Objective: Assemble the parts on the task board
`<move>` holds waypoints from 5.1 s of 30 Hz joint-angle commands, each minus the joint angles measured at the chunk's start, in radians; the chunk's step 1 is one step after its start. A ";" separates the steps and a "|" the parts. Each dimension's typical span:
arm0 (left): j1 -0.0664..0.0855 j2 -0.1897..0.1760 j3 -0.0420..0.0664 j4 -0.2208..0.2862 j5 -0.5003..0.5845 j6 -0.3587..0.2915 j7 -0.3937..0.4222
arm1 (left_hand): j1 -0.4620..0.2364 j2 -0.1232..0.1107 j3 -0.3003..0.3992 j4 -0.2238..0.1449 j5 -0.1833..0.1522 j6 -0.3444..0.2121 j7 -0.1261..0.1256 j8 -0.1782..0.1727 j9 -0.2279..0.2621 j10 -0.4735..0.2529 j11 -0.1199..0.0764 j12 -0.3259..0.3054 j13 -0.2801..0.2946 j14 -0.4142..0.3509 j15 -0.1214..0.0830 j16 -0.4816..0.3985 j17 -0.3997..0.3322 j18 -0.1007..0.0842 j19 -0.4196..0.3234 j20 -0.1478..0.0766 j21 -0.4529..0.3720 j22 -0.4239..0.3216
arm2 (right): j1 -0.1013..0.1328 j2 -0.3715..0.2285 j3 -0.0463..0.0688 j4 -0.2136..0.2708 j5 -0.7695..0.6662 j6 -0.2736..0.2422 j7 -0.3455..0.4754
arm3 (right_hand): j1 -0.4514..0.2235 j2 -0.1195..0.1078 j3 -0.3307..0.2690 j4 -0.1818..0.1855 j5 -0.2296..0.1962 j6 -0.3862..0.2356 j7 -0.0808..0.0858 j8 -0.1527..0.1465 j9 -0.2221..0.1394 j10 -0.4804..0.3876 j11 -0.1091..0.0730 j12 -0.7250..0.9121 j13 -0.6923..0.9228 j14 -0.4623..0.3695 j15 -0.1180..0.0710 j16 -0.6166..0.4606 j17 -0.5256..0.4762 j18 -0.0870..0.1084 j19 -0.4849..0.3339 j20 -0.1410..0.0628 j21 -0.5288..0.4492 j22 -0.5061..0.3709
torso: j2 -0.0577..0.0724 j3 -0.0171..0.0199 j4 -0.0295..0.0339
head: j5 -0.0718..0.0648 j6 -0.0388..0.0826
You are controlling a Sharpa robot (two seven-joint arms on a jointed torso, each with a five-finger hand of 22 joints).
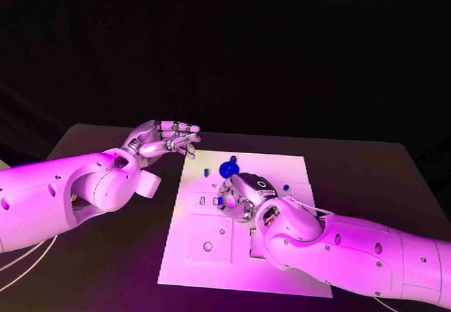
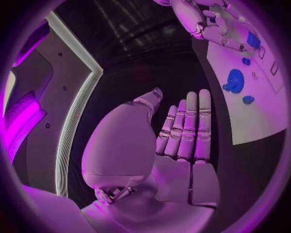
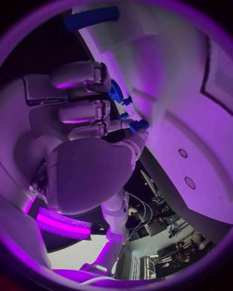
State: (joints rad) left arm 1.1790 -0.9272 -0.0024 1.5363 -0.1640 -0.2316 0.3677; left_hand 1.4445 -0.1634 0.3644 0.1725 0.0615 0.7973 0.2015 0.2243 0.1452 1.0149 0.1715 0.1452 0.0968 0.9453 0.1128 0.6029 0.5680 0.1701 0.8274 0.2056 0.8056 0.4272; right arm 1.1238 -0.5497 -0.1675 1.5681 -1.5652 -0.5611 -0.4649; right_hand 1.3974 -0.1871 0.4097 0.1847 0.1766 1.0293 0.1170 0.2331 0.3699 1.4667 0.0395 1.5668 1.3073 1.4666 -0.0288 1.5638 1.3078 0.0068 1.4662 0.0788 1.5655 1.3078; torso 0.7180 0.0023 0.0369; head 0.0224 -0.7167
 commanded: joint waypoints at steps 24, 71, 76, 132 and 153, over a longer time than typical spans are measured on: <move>0.000 0.001 0.001 -0.001 -0.014 0.021 -0.006 | 0.014 -0.003 0.016 -0.008 -0.003 -0.005 0.034 0.006 0.001 -0.008 0.000 0.008 -0.001 -0.009 -0.005 0.010 0.003 0.013 0.004 -0.003 0.011 0.005 | -0.004 0.007 0.000 -0.013 -0.049 0.016 0.001 | -0.048 -0.026 -0.023 0.034 -0.085 -0.050 0.018 -0.019 -0.008 0.104 0.014 0.004 0.264 0.097 0.011 -0.003 0.233 -0.007 0.105 0.007 0.005 0.263 | -0.001 0.0008 -0.0018 | 0.004 0.003; 0.002 0.048 0.000 -0.039 -0.116 0.003 -0.106 | -0.016 -0.016 0.056 0.026 -0.003 0.015 0.005 0.038 0.012 0.035 -0.038 0.069 0.017 0.189 -0.060 0.161 0.081 0.016 0.223 -0.062 0.113 0.015 | 0.143 -0.298 0.002 0.133 0.954 -0.047 0.763 | 0.087 0.015 -0.075 0.101 0.068 -0.184 0.059 -0.031 0.001 -0.464 0.049 -0.934 -0.595 -0.200 0.037 -0.941 -0.767 0.180 -0.226 0.026 -1.293 -0.696 | -0.021 0.0108 -0.0216 | 0.021 0.025; 0.002 0.060 0.000 -0.046 -0.194 0.020 -0.184 | -0.015 -0.022 0.087 0.026 -0.003 0.018 0.003 0.040 0.012 0.059 -0.044 0.088 0.024 0.238 -0.067 0.214 0.120 -0.004 0.323 -0.070 0.227 0.153 | 0.169 -0.342 0.002 0.098 1.068 -0.010 0.773 | 0.096 0.001 -0.020 0.072 0.061 -0.178 0.055 -0.012 0.011 -0.425 0.041 -0.962 -0.681 -0.139 0.026 -1.009 -0.782 0.178 -0.125 0.016 -1.368 -0.819 | -0.025 0.0122 -0.0214 | 0.022 0.022; 0.065 0.252 -0.013 -0.102 -0.873 0.445 -0.902 | -0.402 0.033 -0.024 0.121 -0.004 0.036 -0.107 0.478 0.397 0.194 -0.149 1.082 0.892 0.626 -0.151 0.968 1.003 -0.136 0.656 -0.141 0.709 0.981 | 0.209 -0.370 0.002 -0.186 1.012 0.137 0.738 | -0.060 -0.028 -0.009 0.031 0.054 -0.155 0.033 0.018 0.004 -0.121 0.023 -0.264 -0.040 0.091 0.012 -0.028 0.209 0.018 0.075 -0.013 -0.108 0.159 | -0.023 0.0107 -0.0211 | 0.010 -0.017; 0.072 0.288 -0.021 -0.141 -0.885 0.471 -0.883 | -0.400 0.040 -0.031 0.120 -0.003 0.032 -0.109 0.485 0.411 0.191 -0.150 1.081 0.891 0.626 -0.153 0.968 1.003 -0.136 0.657 -0.142 0.709 0.982 | 0.208 -0.356 0.002 -0.191 1.009 0.138 0.729 | -0.060 -0.031 -0.012 0.030 0.053 -0.159 0.034 0.016 0.003 -0.133 0.023 -0.279 -0.054 0.089 0.012 -0.033 0.200 0.021 0.071 -0.010 -0.120 0.149 | -0.022 0.0103 -0.0236 | 0.004 -0.019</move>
State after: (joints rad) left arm 1.2495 -0.6430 -0.0238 1.3972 -1.0389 0.2143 -0.5267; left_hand 1.0498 -0.1292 0.3394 0.2910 0.0615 0.8346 0.0961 0.7034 0.5552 1.2070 0.0273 1.2228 0.9884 1.4686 -0.0319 1.5644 1.3076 0.0373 1.4649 0.0679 1.5170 1.3078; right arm 1.3322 -0.9071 -0.1656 1.3773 -0.5445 -0.4357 0.2638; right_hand 1.3447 -0.2132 0.4041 0.2124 0.2358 0.8730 0.1487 0.2551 0.3737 1.3415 0.0646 1.2915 1.2537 1.4665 -0.0250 1.5343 1.3075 0.0218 1.4661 0.0614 1.4502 1.3075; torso 0.6953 0.0128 0.0146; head 0.0279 -0.7341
